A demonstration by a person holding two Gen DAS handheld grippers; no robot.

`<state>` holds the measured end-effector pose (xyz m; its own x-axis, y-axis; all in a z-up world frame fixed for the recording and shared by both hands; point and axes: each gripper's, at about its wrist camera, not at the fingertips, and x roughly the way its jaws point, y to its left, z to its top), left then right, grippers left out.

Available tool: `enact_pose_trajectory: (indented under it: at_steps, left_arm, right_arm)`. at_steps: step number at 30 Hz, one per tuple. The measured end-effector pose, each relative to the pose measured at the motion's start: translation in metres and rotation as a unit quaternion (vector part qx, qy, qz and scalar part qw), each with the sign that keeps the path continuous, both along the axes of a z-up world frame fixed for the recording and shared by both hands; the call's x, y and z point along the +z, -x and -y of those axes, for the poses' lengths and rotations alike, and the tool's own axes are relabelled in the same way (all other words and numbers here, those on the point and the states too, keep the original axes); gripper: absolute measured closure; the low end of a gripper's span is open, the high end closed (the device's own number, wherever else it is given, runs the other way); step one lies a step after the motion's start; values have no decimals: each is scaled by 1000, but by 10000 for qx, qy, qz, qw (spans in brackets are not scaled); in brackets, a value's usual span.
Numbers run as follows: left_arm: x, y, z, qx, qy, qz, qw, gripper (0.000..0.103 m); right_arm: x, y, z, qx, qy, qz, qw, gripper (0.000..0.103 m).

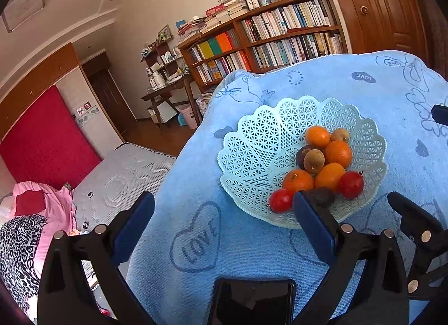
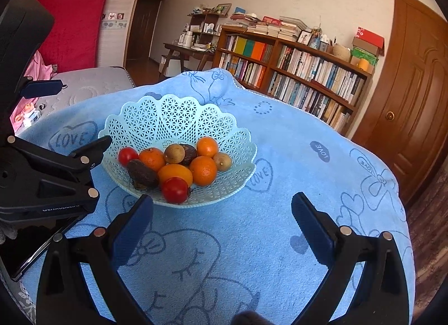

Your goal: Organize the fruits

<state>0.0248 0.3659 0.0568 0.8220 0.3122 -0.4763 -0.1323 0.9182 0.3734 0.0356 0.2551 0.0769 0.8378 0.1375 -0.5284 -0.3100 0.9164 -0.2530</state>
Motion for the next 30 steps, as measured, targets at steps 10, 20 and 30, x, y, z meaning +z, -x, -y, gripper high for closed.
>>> enact_pose_trajectory:
  at_steps: [10,20,30]
  left_arm:
    - [-3,0,0,-3,-14,-9,10000,3]
    - [-4,0,0,-5,-17,-15,10000,3]
    - [-6,-1,0,-2,-24,-34,10000,3]
  right_arm:
    - [-1,-1,-2,25,0,-27,10000,5]
    - [-2,-1,-4,34,10,-36,10000,5]
    - [-3,-1,-6,39,16,-36,10000,5]
